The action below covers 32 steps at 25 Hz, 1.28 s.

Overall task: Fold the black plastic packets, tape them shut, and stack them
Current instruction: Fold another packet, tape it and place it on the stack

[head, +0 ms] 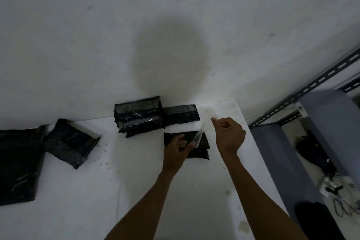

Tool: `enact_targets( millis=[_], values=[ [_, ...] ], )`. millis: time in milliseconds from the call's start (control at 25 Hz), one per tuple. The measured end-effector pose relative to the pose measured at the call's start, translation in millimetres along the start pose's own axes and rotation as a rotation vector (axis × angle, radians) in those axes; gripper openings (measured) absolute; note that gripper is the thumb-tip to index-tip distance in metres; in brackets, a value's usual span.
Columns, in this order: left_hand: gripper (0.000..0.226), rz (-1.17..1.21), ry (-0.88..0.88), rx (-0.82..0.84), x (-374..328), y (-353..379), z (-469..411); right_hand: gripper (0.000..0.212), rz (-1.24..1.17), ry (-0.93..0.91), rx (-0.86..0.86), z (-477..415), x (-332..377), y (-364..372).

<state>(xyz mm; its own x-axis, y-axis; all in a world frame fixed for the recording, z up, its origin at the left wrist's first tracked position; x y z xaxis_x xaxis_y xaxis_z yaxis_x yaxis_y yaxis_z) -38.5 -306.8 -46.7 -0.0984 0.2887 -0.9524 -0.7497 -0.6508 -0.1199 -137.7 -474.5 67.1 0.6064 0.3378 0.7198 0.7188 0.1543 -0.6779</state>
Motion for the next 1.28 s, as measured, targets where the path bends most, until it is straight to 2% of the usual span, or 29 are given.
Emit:
enact_targets(
  millis=[120, 240, 320, 560, 720, 880, 960, 1080, 1200, 1280],
  values=[
    [0.072, 0.130, -0.059, 0.010, 2.5, 5.7, -5.6, 0.034, 0.016, 0.021, -0.004, -3.9, 0.5, 2.9],
    [0.077, 0.372, -0.181, 0.031, 3.9, 10.8, -10.6, 0.033, 0.017, 0.028, -0.006, -7.6, 2.8, 3.4],
    [0.076, 0.433, -0.228, 0.072, 3.3, 15.2, -11.5, 0.033, 0.014, 0.017, -0.006, -8.1, 4.0, 3.3],
    [0.049, 0.532, -0.297, 0.013, 4.3, 8.8, -15.4, 0.030, -0.030, 0.022, -0.020, -9.2, 2.9, 2.7],
    [0.033, 0.995, -0.388, 0.057, -0.7, 5.2, -13.6, 0.033, -0.043, 0.010, -0.020, -9.5, -1.5, -0.2],
    [0.013, 1.221, -0.473, 0.053, -2.9, 2.0, -15.8, 0.037, -0.012, 0.017, -0.004, -9.2, -9.9, 1.1],
    [0.020, 1.244, -0.452, 0.034, -4.1, 1.9, -17.6, 0.036, -0.010, 0.007, -0.006, -8.8, -12.0, 1.3],
    [0.054, 1.186, -0.392, 0.073, -4.8, 3.2, -18.1, 0.035, -0.013, 0.005, 0.002, -8.3, -15.8, 1.8],
    [0.069, 0.955, -0.380, 0.135, -4.3, 6.4, -18.1, 0.036, 0.005, 0.002, 0.014, -9.1, -18.3, 3.5],
    [0.065, 0.789, -0.369, 0.099, -1.7, 6.6, -19.9, 0.036, 0.019, 0.001, 0.008, -9.9, -17.8, 3.2]
  ],
)
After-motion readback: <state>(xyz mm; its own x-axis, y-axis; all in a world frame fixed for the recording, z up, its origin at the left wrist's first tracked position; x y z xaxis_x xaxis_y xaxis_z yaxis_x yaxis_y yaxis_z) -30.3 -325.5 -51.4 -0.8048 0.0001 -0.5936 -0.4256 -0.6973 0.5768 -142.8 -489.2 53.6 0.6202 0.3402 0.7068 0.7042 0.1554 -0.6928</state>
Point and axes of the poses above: each hand's wrist, its own z-axis away from the middle knuckle, its own y-axis out of the palm, x = y × z, the point moved 4 cm from there along -z, towards the middle knuckle, and after that the axes turned 6 degrees about x, right-handed, at the moved point
